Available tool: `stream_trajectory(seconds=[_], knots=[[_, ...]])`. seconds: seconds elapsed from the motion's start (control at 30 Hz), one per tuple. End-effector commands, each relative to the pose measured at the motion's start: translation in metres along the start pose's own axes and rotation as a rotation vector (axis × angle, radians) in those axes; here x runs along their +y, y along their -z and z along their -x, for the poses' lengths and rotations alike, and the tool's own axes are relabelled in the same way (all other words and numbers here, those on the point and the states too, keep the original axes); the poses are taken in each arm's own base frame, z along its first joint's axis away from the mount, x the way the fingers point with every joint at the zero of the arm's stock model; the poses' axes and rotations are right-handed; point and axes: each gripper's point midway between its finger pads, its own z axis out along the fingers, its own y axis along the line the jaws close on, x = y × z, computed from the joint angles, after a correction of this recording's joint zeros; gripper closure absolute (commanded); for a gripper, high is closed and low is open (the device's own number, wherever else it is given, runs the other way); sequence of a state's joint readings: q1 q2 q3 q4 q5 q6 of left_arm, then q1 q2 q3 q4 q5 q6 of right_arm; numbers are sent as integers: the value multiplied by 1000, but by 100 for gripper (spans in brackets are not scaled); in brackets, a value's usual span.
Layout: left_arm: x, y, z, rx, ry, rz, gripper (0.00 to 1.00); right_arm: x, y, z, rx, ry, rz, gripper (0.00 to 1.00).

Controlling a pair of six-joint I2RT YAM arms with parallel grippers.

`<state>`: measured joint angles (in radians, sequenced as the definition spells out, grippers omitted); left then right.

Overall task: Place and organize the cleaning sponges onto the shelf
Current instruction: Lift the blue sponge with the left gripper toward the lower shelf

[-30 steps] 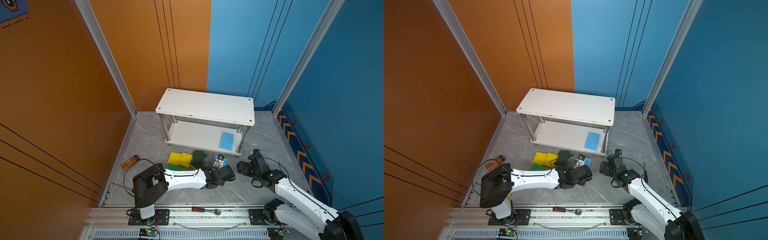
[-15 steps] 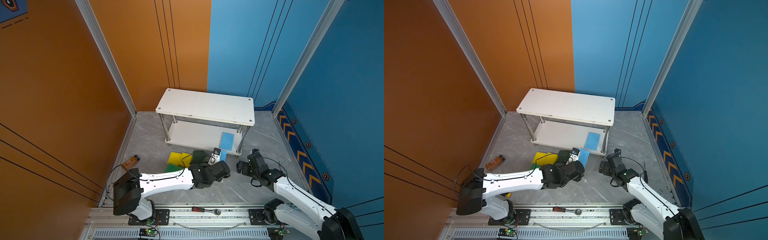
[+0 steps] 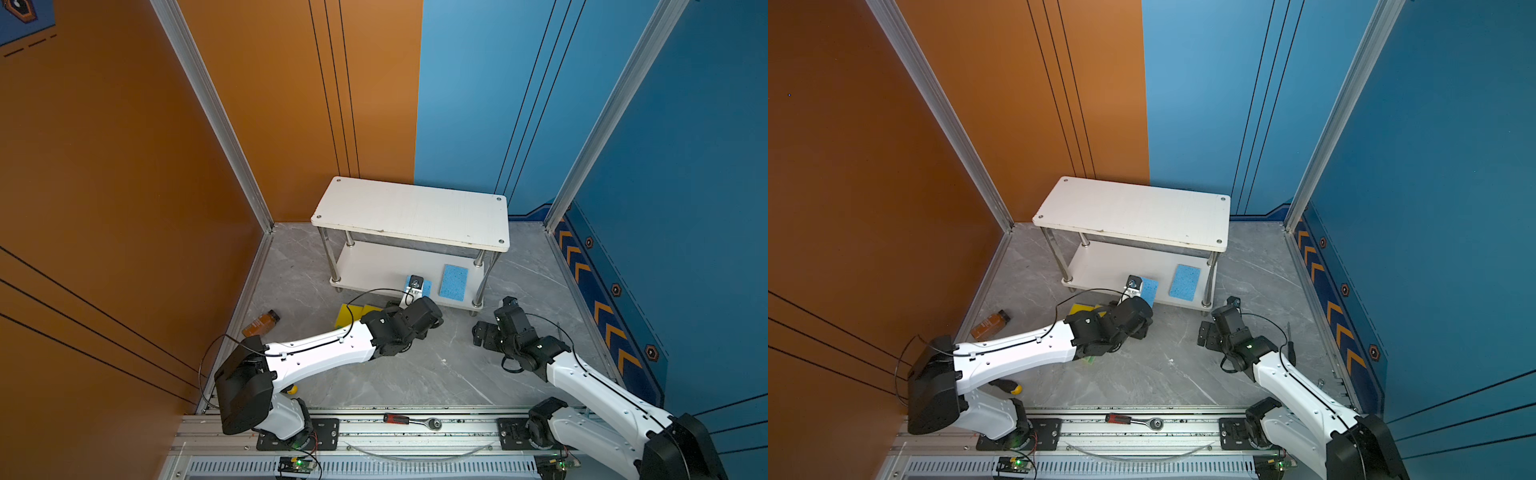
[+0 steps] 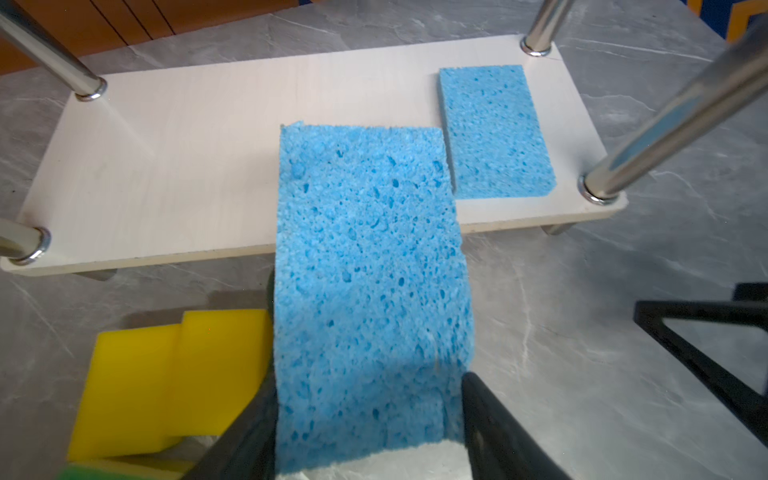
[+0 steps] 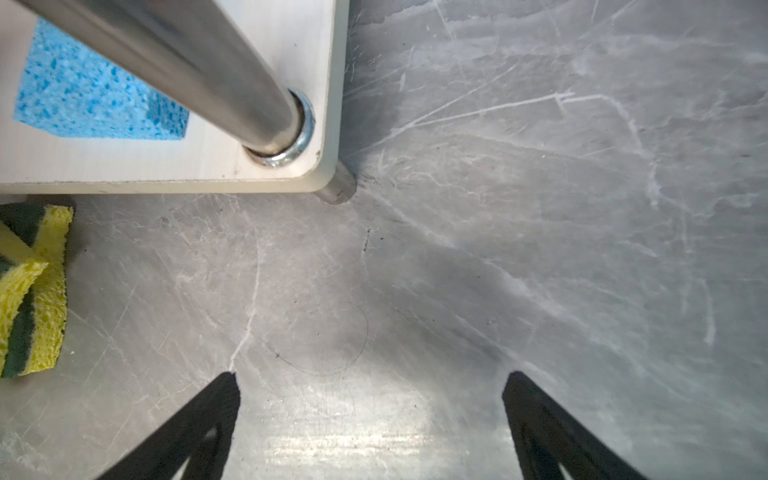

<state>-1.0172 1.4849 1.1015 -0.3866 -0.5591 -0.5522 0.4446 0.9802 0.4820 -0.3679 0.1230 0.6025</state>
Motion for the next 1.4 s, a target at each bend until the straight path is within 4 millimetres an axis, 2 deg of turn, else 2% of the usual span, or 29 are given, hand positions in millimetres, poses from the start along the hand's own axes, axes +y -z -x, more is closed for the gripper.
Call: stream_trajectory(seconds=[0.0,0.2,0.47,0.67,1.0,1.37], knots=[[5,-6,17,-34,-9,-19,33,-1,9,3,0,-2,-1,2],[8,-27,25,-33,12,-23,32,-3,15,3,-17,-12,2,2],[-3,-54,30,-27,29,-43,32,-4,19,2,-17,-17,7,2],[-9,-67,38,-21,21,-49,31,-6,21,1,-18,-21,1,2],[-14,-95,38,-11,48,-48,31,-7,22,1,-23,-22,0,2],[-21,-114,34,4,71,-48,31,-6,22,3,-21,-19,0,2]])
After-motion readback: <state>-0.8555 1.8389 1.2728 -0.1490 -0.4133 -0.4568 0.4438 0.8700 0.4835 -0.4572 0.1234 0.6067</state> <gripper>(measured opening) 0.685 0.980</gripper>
